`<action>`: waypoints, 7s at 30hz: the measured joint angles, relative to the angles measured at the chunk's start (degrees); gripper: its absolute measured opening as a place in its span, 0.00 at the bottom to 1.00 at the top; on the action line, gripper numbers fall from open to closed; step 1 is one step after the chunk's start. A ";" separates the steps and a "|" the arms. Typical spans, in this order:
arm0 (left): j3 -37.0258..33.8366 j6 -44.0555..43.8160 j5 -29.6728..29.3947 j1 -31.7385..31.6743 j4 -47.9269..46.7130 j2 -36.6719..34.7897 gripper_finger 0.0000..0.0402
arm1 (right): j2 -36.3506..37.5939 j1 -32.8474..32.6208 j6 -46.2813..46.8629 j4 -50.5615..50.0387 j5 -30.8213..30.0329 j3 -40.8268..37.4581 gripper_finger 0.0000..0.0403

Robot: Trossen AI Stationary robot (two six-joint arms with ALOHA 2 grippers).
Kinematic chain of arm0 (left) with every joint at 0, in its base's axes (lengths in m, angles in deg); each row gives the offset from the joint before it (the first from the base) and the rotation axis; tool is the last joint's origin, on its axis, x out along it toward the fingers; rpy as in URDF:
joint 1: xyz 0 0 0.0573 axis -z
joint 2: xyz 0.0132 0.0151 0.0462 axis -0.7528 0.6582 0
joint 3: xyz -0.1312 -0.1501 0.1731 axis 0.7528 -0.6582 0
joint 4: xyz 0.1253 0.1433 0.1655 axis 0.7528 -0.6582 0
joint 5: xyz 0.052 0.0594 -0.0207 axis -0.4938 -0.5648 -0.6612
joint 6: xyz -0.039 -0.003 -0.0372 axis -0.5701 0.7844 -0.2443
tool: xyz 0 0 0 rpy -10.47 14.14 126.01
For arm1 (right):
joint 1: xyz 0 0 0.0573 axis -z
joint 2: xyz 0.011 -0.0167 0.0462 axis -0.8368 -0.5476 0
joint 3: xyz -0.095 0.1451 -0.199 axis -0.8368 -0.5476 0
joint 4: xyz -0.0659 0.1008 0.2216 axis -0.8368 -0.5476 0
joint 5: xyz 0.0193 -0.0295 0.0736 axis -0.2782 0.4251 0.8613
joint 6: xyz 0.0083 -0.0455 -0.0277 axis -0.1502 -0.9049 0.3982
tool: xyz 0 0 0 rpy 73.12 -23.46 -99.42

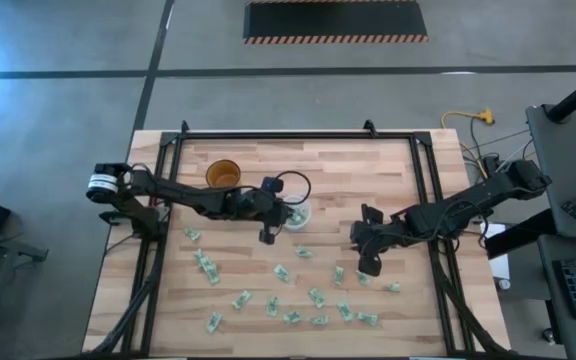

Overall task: Pick and place Stevia / Truvia into bins
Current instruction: Put the stevia packet into the transparent container

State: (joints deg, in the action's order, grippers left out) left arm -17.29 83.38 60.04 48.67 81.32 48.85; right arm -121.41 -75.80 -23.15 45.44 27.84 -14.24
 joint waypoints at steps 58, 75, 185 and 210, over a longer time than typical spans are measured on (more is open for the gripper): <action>-1.70 -4.76 -0.44 8.81 -4.58 -10.03 0.49 | -16.07 -8.52 22.14 4.79 8.78 0.55 0.16; -1.70 -4.57 -0.45 8.81 -4.44 -10.03 0.49 | -19.46 -9.92 18.88 5.21 6.99 0.94 0.34; -5.83 -83.06 -3.17 33.00 -70.57 -15.56 0.35 | -14.60 12.04 -44.48 18.21 3.78 9.57 0.32; -20.42 -69.92 -6.39 32.76 -61.87 -16.76 0.35 | -14.60 12.00 -43.74 18.22 3.76 9.59 0.29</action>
State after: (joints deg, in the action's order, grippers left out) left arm -37.71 13.45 53.65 81.43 19.45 32.09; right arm -136.01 -63.80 -66.89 63.66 31.59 -4.65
